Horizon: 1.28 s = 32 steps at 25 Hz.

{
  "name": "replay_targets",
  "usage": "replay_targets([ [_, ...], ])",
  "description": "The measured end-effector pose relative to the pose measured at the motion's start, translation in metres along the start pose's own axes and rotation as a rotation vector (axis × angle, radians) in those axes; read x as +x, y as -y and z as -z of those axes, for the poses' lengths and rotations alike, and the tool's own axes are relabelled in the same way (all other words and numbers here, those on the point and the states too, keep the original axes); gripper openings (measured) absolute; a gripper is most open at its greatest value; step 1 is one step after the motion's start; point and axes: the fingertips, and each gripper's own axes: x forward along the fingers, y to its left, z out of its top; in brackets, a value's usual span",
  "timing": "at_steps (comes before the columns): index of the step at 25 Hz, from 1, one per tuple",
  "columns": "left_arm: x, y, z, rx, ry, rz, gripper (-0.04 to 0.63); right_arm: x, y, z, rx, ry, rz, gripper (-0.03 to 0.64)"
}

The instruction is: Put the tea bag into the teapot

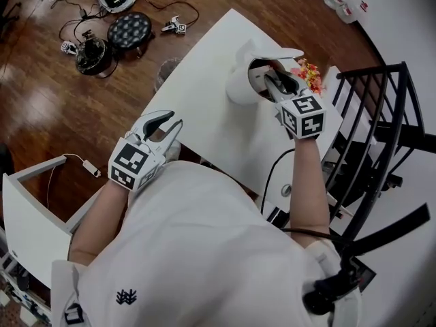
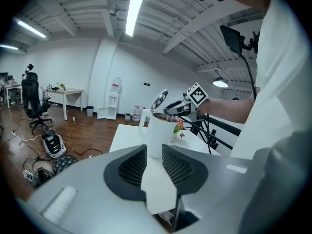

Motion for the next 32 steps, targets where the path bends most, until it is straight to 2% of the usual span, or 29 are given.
replay_targets([
  [14, -0.012, -0.005, 0.007, -0.032, 0.001, -0.041, 0.074, 0.019, 0.004, 0.009, -0.026, -0.038, -0.010, 0.106],
  [18, -0.014, -0.005, 0.009, -0.029, 0.001, -0.046, 0.074, 0.023, 0.003, 0.013, -0.019, -0.034, -0.014, 0.132],
  [32, -0.015, -0.007, 0.009, -0.030, -0.001, -0.022, 0.074, 0.011, 0.004, 0.008, 0.011, -0.008, 0.014, 0.138],
])
